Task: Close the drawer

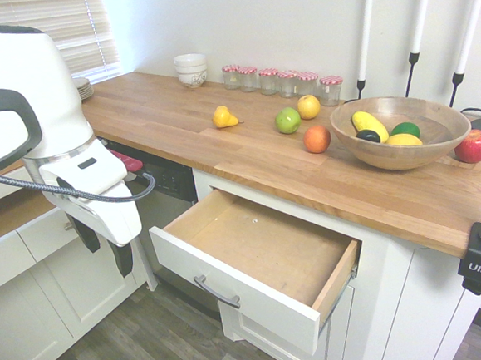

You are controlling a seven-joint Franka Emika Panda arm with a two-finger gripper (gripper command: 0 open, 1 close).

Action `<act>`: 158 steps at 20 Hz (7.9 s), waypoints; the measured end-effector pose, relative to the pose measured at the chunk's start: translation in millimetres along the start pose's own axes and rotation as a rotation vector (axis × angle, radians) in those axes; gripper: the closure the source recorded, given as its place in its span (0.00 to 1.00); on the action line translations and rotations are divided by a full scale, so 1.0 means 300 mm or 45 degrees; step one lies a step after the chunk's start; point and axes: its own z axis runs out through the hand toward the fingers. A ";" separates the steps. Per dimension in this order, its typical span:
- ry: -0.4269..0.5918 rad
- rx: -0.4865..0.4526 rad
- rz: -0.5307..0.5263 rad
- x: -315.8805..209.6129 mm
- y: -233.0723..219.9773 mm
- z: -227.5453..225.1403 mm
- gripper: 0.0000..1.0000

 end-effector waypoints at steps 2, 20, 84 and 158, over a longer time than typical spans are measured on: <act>-0.002 -0.002 0.000 0.000 0.000 0.003 0.00; -0.010 0.026 -0.017 0.068 0.177 0.556 0.00; 0.010 0.111 -0.040 0.501 -0.180 0.858 1.00; -0.092 -0.116 0.025 0.335 -0.116 0.211 0.00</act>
